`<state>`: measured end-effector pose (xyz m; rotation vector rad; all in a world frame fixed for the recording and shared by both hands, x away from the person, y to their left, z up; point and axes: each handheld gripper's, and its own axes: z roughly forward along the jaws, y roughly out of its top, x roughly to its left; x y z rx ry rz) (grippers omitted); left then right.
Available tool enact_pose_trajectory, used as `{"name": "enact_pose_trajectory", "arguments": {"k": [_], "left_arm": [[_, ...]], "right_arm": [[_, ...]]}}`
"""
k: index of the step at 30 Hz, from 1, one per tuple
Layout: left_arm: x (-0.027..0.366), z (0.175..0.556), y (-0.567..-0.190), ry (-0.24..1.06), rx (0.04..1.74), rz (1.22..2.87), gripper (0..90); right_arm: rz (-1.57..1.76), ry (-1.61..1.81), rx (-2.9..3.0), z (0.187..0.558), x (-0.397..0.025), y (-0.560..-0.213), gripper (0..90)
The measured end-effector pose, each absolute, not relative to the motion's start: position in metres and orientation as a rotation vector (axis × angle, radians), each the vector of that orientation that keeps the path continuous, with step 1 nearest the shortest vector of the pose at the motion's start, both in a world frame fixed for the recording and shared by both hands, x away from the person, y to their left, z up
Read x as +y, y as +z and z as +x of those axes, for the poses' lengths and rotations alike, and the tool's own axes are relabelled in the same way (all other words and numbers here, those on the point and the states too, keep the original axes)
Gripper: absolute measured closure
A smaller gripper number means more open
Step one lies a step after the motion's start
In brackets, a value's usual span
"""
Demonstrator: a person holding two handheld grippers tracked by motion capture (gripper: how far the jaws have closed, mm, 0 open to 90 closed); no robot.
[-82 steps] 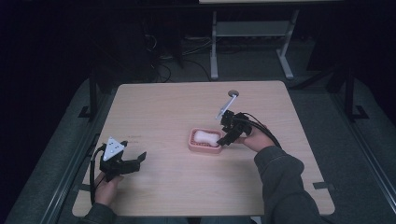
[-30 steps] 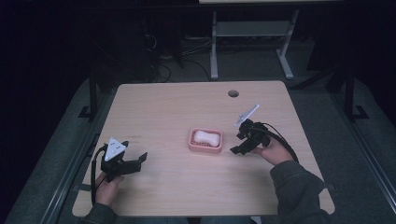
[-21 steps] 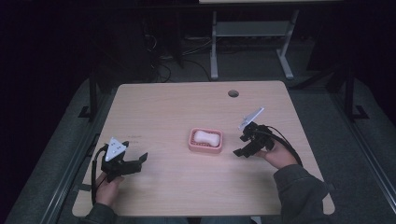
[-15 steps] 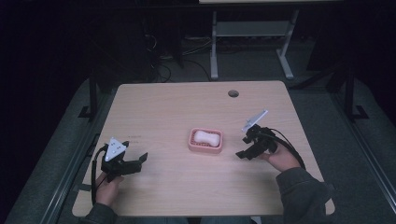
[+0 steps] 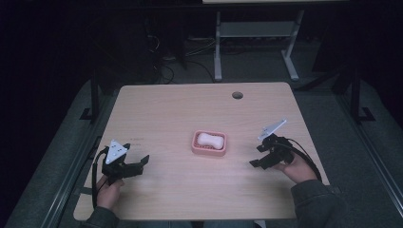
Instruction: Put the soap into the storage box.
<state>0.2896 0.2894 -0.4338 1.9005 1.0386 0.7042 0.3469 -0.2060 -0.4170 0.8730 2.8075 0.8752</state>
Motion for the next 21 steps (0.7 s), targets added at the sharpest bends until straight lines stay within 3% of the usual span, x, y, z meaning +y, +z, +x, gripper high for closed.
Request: {"name": "enact_pose_trajectory", "arguments": {"k": [21], "left_arm": [[0.289,0.289,-0.433,0.702,1.028,1.911,14.1]], "right_arm": [[0.975,0.913,2.738,0.319,-0.238,-0.431,28.1]]}}
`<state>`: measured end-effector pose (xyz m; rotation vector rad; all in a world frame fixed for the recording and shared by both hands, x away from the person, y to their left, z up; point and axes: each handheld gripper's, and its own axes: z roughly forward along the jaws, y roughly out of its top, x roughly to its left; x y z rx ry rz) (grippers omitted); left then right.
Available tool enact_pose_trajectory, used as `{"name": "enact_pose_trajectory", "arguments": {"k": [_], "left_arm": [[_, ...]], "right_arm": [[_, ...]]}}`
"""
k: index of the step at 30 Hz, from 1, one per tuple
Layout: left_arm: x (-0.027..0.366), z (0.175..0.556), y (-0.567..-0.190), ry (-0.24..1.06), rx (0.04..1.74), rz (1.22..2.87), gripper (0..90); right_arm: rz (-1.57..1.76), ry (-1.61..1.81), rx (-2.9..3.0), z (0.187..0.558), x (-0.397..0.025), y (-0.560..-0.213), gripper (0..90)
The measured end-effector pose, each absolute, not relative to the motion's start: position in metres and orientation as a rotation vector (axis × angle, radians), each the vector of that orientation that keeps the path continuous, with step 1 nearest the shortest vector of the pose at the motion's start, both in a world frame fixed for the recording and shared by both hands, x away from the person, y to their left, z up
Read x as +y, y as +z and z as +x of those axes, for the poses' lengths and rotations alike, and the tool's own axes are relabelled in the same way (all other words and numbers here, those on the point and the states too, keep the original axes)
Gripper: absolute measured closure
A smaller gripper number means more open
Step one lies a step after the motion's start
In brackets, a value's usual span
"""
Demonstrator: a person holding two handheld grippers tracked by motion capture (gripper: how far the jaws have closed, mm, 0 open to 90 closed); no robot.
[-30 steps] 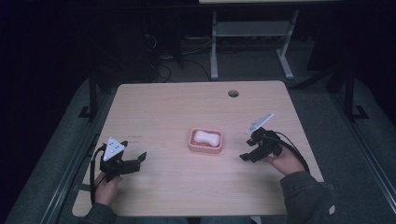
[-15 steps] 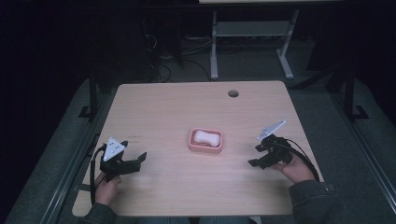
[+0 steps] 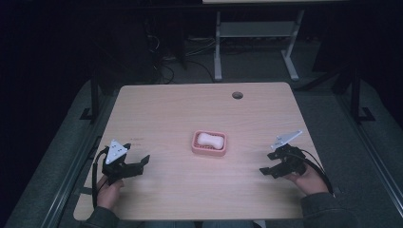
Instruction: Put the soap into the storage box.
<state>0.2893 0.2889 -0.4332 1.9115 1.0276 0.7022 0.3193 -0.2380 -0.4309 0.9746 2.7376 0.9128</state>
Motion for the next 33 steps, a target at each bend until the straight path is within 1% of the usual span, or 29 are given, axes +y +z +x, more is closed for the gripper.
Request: {"name": "enact_pose_trajectory", "arguments": {"k": [17,27,33], "left_arm": [[0.289,0.290,-0.434,0.697,1.023,1.916,14.1],[0.285,0.291,-0.436,0.692,1.016,1.923,14.1],[0.284,0.291,-0.434,0.703,1.005,1.924,14.1]], "right_arm": [[1.070,0.980,2.656,0.288,-0.264,-0.444,28.0],[1.086,1.020,2.612,0.267,-0.271,-0.450,27.8],[1.088,1.022,2.586,0.254,-0.270,-0.447,26.4]]}}
